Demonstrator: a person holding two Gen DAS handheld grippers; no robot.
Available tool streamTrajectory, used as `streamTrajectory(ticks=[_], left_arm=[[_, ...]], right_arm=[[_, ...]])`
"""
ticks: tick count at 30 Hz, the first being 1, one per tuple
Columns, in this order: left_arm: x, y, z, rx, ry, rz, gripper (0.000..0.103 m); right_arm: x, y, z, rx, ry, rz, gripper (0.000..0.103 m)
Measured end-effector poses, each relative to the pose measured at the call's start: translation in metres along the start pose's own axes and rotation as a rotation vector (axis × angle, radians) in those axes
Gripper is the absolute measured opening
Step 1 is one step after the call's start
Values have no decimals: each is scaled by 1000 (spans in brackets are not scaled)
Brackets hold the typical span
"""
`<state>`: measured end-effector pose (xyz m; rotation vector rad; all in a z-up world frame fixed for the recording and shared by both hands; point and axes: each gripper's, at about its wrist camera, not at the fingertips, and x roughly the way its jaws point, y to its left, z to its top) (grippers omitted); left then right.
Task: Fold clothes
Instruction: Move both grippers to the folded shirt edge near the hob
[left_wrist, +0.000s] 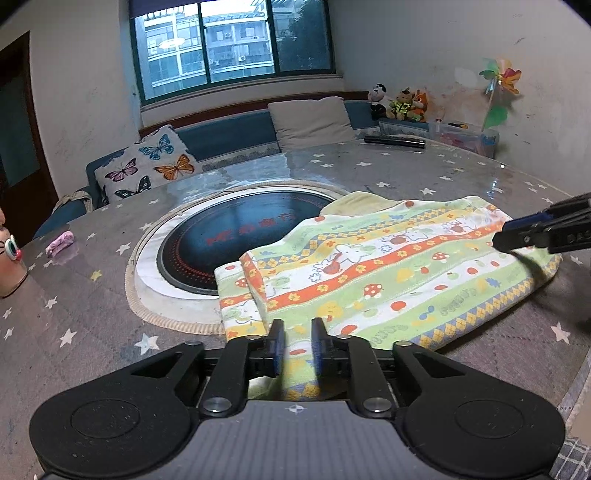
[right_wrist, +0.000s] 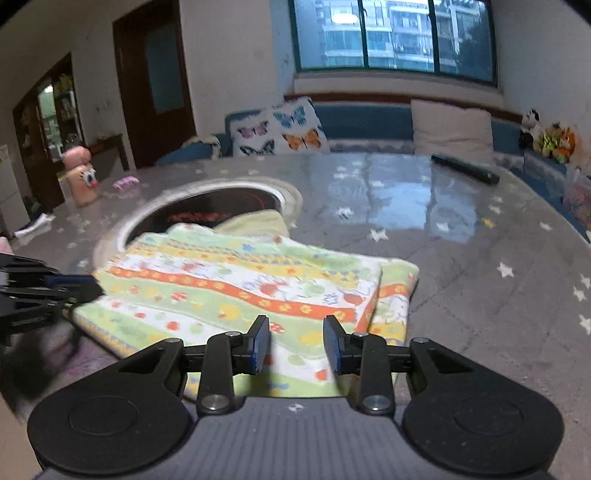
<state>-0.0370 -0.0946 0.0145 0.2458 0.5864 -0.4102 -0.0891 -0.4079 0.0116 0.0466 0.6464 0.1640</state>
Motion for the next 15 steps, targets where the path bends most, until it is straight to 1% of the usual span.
streamTrajectory(ticks=[1,3,4,6,7,10,12,13,15], left_arm=[[0,2,1,-8,4,4,27],[1,5,3,-25,11,12,37],[2,6,5,-31,13,12,39],[2,6,9,-38,11,17,50],[2,6,11,-38,6,17,51],[2,4,19,-36,-8,14,61],[4,3,25,-32,-14,20,72],[5,2,28,-28,-18,26,74],[9,2,33,-23,-20,32,77]], right_arm=[[3,-3,0,5,6,-11,31],[4,-8,3,30,6,0,31],[4,-9,5,35,2,0,31],[5,-7,11,16,-13,-6,31],[7,-6,15,9,-15,-3,31],[23,-6,26,4,-3,9,31],[34,-6,33,7,12,14,31],[39,-7,37,14,19,20,30],[50,-7,42,20,35,25,22]])
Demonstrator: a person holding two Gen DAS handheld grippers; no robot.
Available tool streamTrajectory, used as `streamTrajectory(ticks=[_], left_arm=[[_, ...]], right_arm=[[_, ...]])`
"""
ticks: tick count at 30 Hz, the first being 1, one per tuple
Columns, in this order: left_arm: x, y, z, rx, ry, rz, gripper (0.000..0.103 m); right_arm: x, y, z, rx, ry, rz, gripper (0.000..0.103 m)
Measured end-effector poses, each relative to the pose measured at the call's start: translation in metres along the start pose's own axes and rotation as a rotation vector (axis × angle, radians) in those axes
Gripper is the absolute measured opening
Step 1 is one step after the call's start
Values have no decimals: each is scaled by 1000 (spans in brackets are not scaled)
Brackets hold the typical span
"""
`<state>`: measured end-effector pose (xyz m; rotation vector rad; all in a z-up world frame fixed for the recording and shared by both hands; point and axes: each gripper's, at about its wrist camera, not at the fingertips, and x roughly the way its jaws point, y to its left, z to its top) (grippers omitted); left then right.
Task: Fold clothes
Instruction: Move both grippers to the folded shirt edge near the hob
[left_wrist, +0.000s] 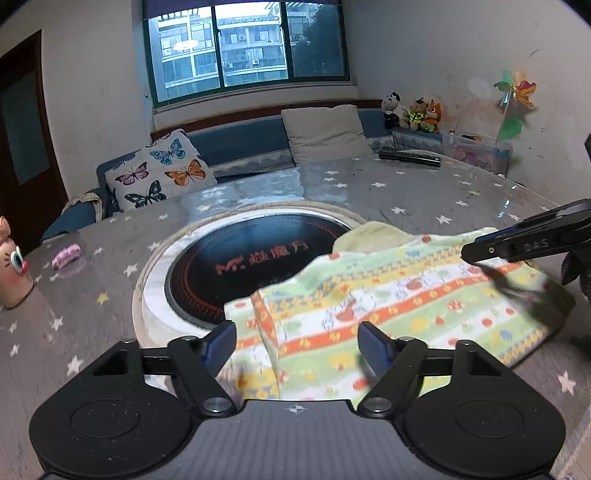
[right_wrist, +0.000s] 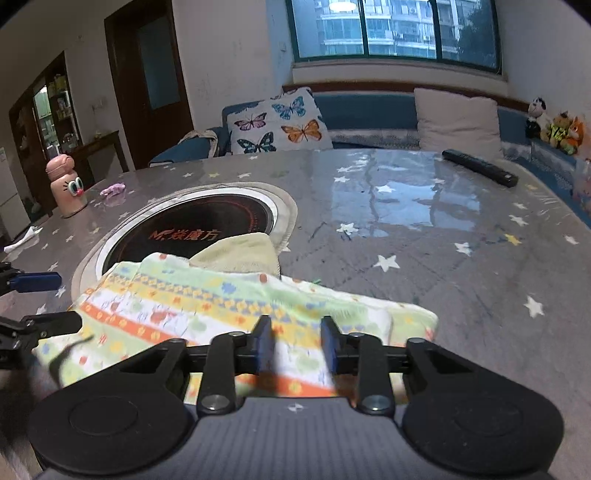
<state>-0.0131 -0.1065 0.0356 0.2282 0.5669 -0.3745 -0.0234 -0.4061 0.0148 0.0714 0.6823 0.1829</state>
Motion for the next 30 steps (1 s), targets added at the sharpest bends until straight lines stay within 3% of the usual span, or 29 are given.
streamTrajectory(ticks=[6,19,26,30], left_arm=[[18,5,11,-18,21,23,85],[62,29,19,-90,121,142,94],[65,35,15,-85,135,185,95],[64,39,13,-100,138,189,95]], right_arm=[[20,-2,10,-13,8,-47,16],[28,8,19,-41,4,-55,19],[15,45,24,-150,-15,48,31],[25,76,26,-222,0,111,31]])
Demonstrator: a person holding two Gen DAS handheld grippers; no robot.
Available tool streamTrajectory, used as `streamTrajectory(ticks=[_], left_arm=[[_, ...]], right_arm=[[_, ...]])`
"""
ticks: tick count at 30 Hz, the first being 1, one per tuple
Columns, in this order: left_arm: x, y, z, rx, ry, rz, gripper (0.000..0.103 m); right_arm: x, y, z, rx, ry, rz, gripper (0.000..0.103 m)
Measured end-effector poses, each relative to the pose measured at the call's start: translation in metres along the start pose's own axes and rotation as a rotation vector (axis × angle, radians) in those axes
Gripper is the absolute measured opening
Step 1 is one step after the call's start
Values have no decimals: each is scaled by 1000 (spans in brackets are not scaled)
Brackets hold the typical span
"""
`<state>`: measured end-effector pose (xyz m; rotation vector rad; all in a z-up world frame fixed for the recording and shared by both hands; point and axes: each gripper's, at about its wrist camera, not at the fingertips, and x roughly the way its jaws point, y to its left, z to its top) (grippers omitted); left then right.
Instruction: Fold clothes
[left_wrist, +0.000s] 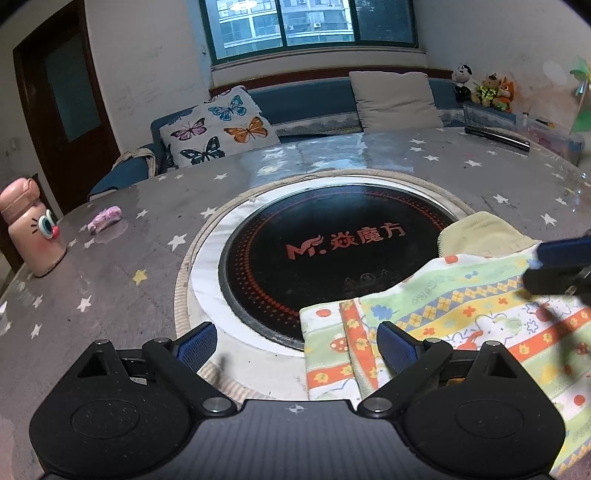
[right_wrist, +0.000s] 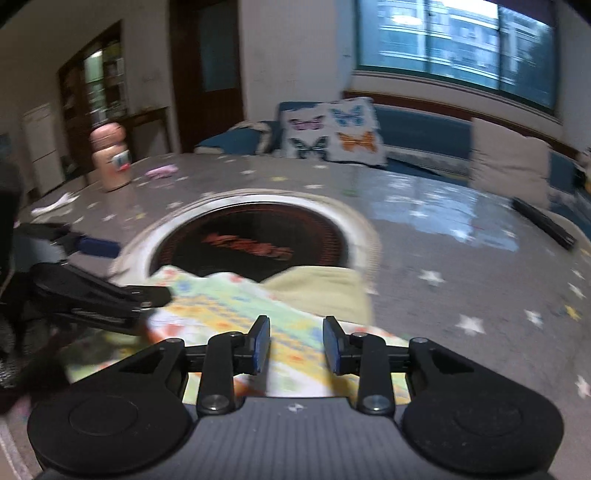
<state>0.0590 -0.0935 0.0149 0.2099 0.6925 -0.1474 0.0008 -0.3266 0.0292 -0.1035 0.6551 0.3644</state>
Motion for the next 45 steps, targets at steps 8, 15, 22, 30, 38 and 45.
streamTrajectory(ticks=[8,15,22,30,38,45], left_arm=[[-10,10,-2,-28,-28,14,89],[-25,18,-2,-78,-50,-21,84],[-34,22,-7,-115,-49,-49,78],[-38,45,-12,-183,-36,-26,78],[-38,54,-18,-227,-6,-46,78],[-38,53,-18,-266,18,-96,78]], right_arm=[[39,38,15,-131,41,40,24],[50,43,21,-124,47,35,24],[50,41,19,-115,49,41,25],[11,58,12,-139,5,117,25],[-14,99,-5,-238,27,250,29],[-20,134,-18,-347,26,294,34]])
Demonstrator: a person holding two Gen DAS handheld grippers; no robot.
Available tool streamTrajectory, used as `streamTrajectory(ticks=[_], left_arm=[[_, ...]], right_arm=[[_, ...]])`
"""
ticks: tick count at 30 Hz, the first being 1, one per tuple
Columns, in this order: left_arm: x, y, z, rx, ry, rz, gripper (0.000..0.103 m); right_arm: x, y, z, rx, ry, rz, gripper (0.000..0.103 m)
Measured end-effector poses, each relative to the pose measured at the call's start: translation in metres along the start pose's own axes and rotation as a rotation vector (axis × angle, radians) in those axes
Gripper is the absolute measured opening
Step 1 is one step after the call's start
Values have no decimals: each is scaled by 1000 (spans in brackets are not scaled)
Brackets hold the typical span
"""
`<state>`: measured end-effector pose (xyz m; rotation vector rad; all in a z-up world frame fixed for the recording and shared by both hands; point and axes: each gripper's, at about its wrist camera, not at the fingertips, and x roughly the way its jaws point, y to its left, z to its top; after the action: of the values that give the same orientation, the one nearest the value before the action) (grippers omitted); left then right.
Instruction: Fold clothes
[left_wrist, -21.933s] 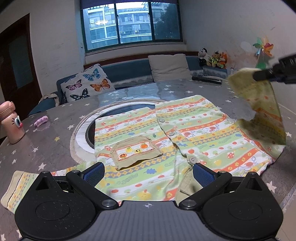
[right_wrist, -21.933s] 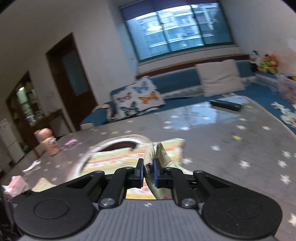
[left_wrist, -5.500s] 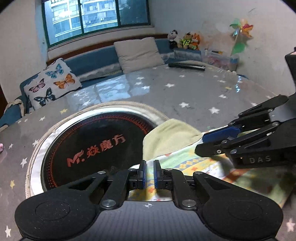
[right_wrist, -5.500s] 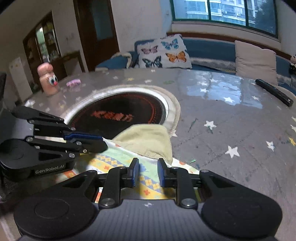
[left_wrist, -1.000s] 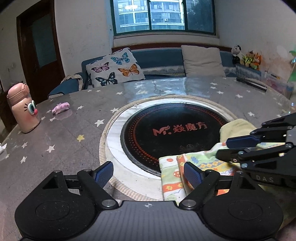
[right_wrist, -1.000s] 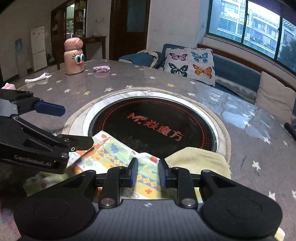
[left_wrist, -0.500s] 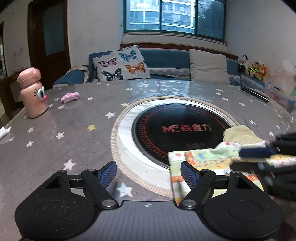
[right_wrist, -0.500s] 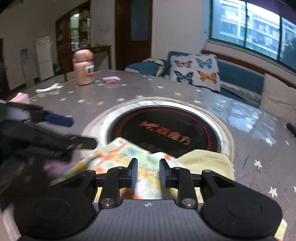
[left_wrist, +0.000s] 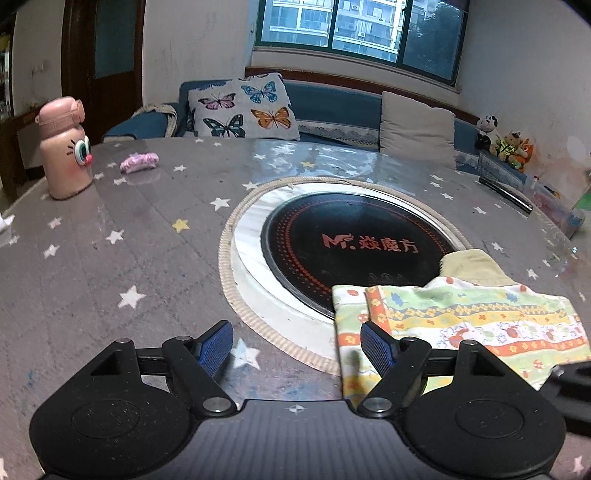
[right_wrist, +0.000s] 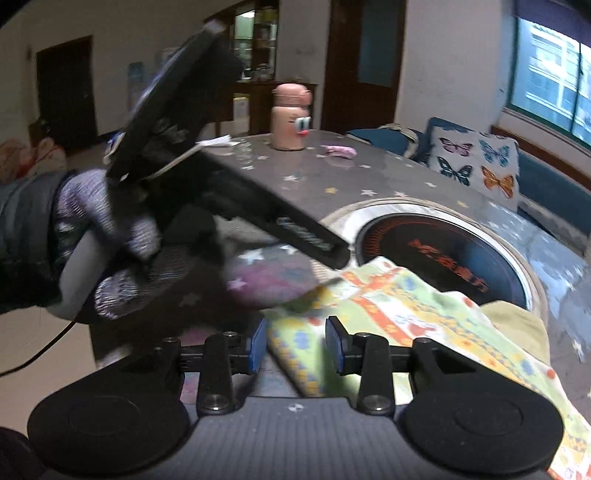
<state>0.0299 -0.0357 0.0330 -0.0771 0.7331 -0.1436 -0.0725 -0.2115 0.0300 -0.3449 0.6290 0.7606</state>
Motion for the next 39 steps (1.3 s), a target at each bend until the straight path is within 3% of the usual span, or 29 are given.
streamTrajectory(ticks=[5,11,22,26,30,33,36,39], left_arm=[[-1,-1,0,-30,19,-34,80],[1,3,2,-132,65,-111,81],[11,-4,5,-301,165,-272,78],[16,-7,2,-359,192,-335,60],[21,-8,-3,-396,211,-356,26],[24,-7,-5,-410,216,-354,18],[25,-7,-5,-408,213,-349,16],[25,-8,-5,-397,209,-346,16]], right_arm=[[16,11,-3,-41,28,-42,34],[15,3,1,15,3,-50,13],[-30,-23,3,160,-113,-26,10],[-42,-24,-1,175,-135,-16,10],[-43,-23,-5,170,-136,0,10],[-43,-25,-9,189,-129,12,11],[-47,-30,-16,216,-131,20,16],[-55,-42,-25,252,-130,-31,17]])
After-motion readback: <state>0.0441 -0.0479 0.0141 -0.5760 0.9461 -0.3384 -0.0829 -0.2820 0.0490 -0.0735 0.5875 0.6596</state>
